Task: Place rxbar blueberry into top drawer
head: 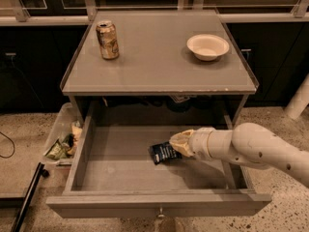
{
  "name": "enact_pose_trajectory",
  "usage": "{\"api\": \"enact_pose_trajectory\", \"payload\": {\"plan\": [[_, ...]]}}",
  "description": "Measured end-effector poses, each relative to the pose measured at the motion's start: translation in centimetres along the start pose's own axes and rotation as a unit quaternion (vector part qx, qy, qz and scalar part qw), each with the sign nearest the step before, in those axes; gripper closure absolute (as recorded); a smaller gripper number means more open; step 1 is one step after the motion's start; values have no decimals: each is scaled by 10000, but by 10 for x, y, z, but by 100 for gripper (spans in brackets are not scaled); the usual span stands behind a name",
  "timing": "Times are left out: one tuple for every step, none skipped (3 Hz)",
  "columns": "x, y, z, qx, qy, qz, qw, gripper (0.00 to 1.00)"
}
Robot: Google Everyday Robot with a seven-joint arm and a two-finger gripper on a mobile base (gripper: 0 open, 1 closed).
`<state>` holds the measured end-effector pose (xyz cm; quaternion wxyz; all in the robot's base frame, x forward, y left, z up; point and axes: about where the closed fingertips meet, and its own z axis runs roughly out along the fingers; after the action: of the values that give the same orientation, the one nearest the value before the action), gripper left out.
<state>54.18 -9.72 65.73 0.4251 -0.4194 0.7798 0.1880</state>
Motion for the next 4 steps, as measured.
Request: {"api": "enact_pose_trajectory", "payload": {"plan": [[0, 0, 0, 0, 0, 0, 10000, 34], [0, 0, 0, -2, 0, -2, 10000, 11], [0, 1, 0, -19, 2, -13, 10000, 0], [-8, -1, -21, -35, 132, -161, 9998, 0]]}}
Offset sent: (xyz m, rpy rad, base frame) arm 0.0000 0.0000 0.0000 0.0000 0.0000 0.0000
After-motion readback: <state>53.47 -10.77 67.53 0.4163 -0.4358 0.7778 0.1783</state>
